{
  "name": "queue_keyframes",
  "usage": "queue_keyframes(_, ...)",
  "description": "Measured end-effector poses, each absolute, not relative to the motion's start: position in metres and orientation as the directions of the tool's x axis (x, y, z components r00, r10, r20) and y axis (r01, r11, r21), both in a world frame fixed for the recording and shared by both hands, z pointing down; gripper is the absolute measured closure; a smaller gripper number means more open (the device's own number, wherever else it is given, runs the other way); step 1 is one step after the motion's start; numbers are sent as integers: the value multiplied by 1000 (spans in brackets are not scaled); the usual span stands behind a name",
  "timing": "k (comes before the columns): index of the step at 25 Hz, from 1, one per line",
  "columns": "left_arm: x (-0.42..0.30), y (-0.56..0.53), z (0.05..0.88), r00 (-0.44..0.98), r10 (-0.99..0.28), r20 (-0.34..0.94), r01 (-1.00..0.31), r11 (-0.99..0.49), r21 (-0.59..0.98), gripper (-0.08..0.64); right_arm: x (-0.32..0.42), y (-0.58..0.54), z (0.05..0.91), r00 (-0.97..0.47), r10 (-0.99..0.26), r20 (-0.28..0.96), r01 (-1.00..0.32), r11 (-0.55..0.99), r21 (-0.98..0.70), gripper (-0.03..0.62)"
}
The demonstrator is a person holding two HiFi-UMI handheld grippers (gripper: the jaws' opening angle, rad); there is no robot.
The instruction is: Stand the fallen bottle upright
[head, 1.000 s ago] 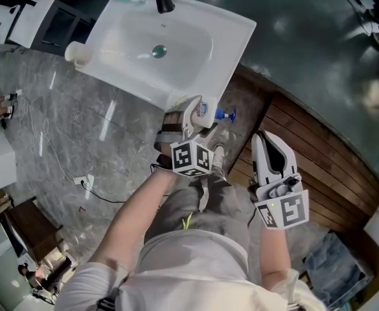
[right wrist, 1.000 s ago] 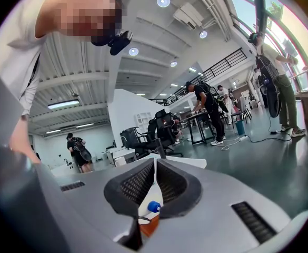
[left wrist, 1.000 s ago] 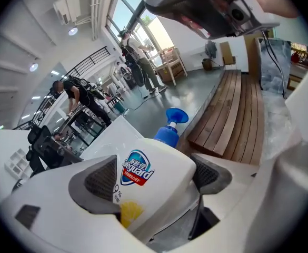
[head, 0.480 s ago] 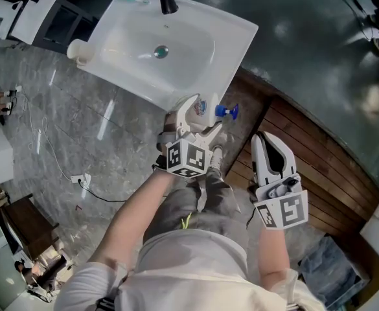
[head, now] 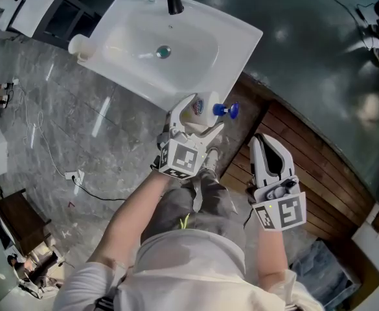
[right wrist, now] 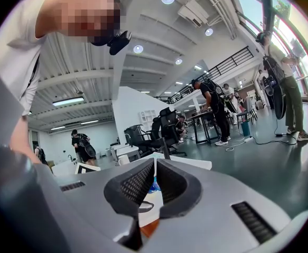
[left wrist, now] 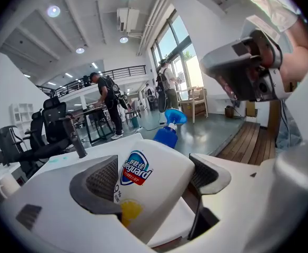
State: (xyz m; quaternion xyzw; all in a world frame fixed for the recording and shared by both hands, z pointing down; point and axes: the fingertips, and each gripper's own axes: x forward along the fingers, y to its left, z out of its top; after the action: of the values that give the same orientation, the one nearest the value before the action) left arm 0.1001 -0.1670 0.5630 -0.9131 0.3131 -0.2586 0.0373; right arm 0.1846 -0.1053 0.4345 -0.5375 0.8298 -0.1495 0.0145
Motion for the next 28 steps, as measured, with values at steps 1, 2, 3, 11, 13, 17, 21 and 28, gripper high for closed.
queue_keyframes(1, 100, -168, 562, 680, -588, 438, -553, -803, -220, 101, 184, -107, 435, -424, -895, 138, -887, 379, -263, 551)
queue_keyframes(2, 99, -169, 559, 690, -586, 424, -555, -805, -208, 101, 183, -108, 435, -426, -894, 140, -886, 382, -262, 551)
queue_keyframes(3, 99, -170, 556, 701, -585, 409, -560, -806, -193, 101, 182, -108, 434, -429, -892, 142, -886, 384, -261, 551)
queue_keyframes(11, 90, -175, 531, 752, -606, 258, -622, -783, -27, 101, 172, -111, 429, -458, -875, 160, -877, 413, -247, 551)
queue_keyframes(13, 88, -174, 527, 762, -606, 229, -624, -781, 9, 101, 169, -112, 428, -465, -870, 165, -874, 421, -243, 551)
queue_keyframes(17, 85, -174, 516, 785, -601, 149, -619, -773, 137, 101, 162, -115, 428, -484, -857, 174, -865, 440, -239, 551)
queue_keyframes(21, 76, -178, 508, 792, -605, 86, -604, -753, 263, 101, 152, -116, 426, -506, -842, 186, -856, 463, -229, 551)
queue_keyframes(28, 62, -181, 505, 811, -585, 16, -556, -761, 335, 101, 142, -123, 423, -515, -831, 208, -854, 479, -202, 551)
